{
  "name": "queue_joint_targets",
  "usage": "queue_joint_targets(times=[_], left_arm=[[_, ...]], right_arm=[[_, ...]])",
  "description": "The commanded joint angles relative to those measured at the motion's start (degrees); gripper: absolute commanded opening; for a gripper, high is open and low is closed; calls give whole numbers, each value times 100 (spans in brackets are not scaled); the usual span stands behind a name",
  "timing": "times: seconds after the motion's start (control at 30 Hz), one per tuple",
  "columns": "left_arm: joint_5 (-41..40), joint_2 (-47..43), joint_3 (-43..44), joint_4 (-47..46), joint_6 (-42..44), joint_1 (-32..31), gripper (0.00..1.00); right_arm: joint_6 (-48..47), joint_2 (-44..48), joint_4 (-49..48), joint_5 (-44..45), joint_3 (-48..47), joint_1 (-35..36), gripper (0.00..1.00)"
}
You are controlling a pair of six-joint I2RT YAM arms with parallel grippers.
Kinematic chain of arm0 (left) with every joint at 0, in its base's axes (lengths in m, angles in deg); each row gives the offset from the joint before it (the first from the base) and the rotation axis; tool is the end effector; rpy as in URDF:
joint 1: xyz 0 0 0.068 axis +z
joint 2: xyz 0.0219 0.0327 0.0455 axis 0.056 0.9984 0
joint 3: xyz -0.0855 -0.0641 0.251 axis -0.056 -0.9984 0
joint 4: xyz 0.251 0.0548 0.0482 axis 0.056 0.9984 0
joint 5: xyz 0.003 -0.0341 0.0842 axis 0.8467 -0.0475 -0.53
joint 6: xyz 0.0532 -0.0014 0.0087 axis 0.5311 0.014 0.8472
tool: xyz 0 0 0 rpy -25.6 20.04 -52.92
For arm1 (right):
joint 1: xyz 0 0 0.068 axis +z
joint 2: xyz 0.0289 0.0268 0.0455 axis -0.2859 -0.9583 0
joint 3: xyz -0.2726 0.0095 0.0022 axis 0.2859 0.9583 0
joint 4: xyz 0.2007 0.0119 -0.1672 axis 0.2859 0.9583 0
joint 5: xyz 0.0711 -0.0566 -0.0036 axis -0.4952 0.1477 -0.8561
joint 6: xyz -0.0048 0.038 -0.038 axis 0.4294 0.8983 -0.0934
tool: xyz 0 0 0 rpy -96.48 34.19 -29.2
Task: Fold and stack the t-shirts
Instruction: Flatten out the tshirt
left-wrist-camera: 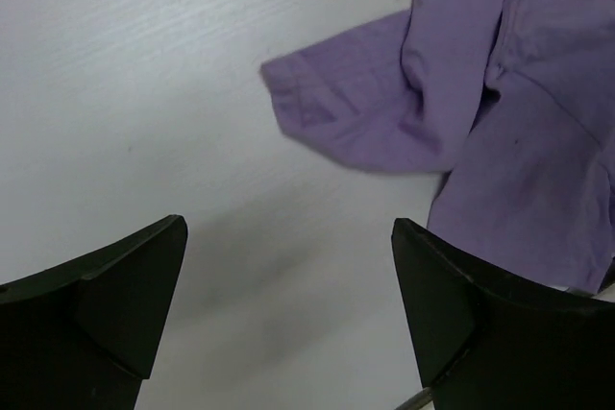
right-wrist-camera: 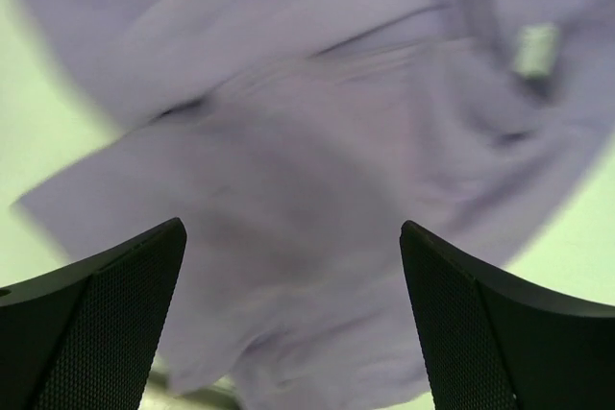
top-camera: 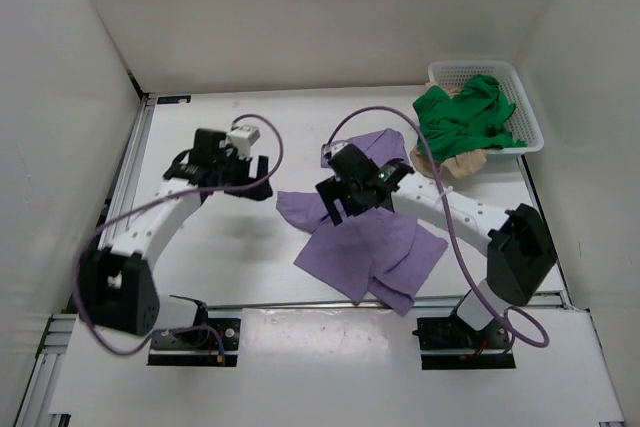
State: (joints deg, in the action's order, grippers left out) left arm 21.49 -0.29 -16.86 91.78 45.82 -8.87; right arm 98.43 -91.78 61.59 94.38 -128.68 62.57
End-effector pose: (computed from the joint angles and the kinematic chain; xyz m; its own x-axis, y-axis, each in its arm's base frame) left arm 0.2486 -0.0650 0.2568 -0.7530 0.1610 -0.6380 0.4008 0.8812 -0.2507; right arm 0.2449 0.2401 0.2672 -0.6869 -0.4190 -0.5938 -0.4616 0.8826 -0.0887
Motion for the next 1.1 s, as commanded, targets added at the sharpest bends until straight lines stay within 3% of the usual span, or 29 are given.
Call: queue_joint_targets(times=[0.0, 0.13, 0.23, 0.33, 0.37, 0.47, 0.5, 0.53, 0.73, 0.87, 1.0, 1.07], left_arm=[[81, 996, 792, -116, 1, -303, 96], [-746, 2130, 1171, -116, 1, -848, 94], [-730, 2623, 1171, -116, 1, -911, 88], [-572, 3098, 1312, -116, 1, -911, 65], [-519, 3187, 1399, -116, 1, -911, 51], [-326, 3399, 1549, -116, 1, -911, 32], [-247, 3399, 1549, -116, 1, -911, 16], [-81, 3346, 1549, -116, 1, -824, 10], [315, 2794, 1645, 6, 1, -69, 10], [510, 2004, 2722, 489, 1, 1125, 10], [-131, 1397, 3779, 1262, 1, 1007, 10], [-280, 1167, 3782, 1316, 1, 901, 10]], right_arm=[[528, 481, -640, -248, 436, 387, 95], [794, 727, -702, -485, 691, 528, 95], [715, 807, -921, -538, 744, 897, 94], [505, 702, -992, -643, 797, 1196, 91], [452, 571, -1044, -818, 797, 1249, 90], [399, 307, -1097, -880, 744, 1381, 86], [329, 236, -1097, -933, 675, 1381, 84], [276, 114, -1150, -1003, 596, 1442, 84], [213, -55, -1150, -758, 472, 1504, 81], [355, 340, -1273, -705, 533, 1241, 81], [486, 657, -1273, -748, 533, 733, 81], [557, 658, -1335, -1020, 533, 529, 81]])
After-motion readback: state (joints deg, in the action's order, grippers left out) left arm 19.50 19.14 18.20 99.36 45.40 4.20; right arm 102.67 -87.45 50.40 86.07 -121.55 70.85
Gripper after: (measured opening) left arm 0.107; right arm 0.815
